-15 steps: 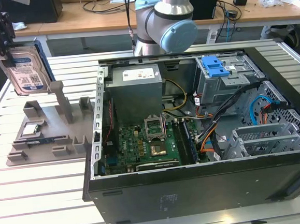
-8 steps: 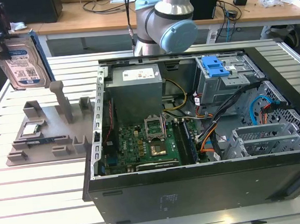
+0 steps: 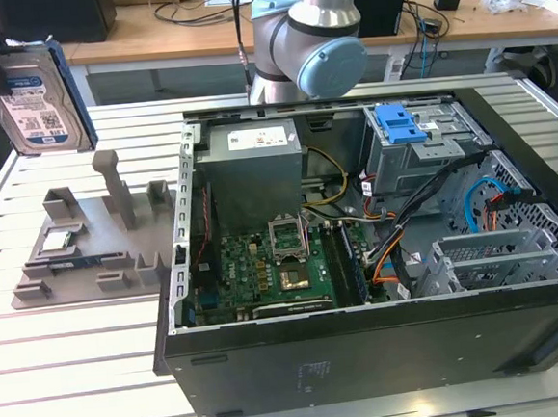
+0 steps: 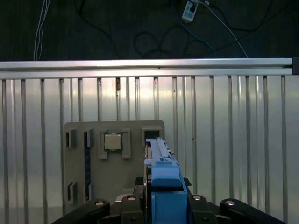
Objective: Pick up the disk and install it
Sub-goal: 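Pick up the disk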
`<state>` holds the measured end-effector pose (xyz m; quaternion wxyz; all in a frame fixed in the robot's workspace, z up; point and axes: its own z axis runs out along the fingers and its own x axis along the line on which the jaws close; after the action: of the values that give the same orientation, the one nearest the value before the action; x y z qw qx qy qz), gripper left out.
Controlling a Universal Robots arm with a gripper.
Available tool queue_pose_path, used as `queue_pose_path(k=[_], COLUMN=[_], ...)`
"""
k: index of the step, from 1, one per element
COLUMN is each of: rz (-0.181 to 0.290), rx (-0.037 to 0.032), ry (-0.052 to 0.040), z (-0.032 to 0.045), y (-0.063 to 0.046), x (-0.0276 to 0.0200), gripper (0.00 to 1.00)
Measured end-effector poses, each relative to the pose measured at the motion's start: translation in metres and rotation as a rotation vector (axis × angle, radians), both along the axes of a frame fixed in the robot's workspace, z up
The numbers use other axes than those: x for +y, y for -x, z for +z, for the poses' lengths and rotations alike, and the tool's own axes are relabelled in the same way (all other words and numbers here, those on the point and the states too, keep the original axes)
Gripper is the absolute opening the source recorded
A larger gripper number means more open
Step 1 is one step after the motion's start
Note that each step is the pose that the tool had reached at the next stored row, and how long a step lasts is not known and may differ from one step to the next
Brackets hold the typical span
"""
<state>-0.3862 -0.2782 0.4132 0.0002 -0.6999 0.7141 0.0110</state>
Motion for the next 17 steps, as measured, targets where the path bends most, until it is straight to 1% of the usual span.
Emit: queue_pose_path(k=[3, 6, 17], rz=[0.000, 0.000, 0.000], rx=[0.0000, 0.0000, 0.0000], ry=[0.0000, 0.0000, 0.0000], z=[0.0110, 0.0191, 0.0417], y=[0.000, 0.000, 0.000], x=[0.0000, 0.0000, 0.0000], gripper=[0.37, 0.37, 0.37])
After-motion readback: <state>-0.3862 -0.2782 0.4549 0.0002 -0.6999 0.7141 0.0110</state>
